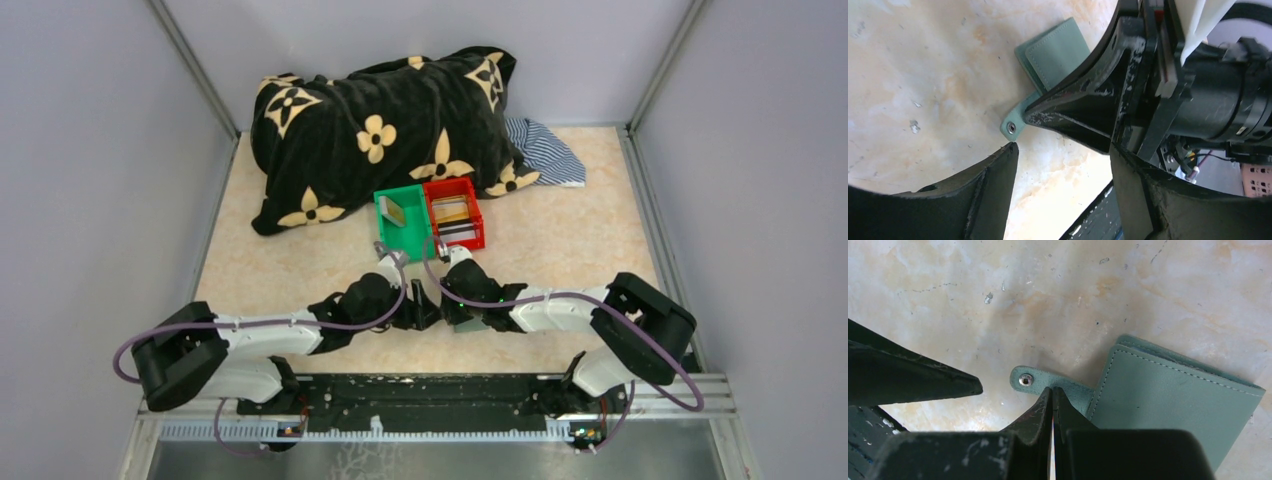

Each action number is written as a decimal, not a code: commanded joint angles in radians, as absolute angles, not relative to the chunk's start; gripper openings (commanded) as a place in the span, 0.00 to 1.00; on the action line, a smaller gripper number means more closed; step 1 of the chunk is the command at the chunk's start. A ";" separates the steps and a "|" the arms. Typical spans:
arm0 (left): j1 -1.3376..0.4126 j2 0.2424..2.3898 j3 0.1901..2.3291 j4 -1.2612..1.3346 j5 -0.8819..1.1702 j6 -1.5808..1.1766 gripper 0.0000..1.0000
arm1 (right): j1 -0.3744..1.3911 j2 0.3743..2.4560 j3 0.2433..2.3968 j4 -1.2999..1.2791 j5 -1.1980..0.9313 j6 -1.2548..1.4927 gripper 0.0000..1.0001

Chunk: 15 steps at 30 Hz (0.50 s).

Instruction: Take the credit cards out of the card holder

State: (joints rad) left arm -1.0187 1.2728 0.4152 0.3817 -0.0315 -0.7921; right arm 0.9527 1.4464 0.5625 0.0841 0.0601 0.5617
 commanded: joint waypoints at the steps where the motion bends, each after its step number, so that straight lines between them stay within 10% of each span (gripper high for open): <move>1: -1.026 1.305 0.398 0.545 0.072 -0.829 0.75 | 0.959 1.437 0.544 0.100 0.074 0.574 0.00; 15: -1.026 1.647 0.132 1.479 0.121 -1.068 0.63 | 0.959 1.413 0.527 0.092 0.076 0.582 0.00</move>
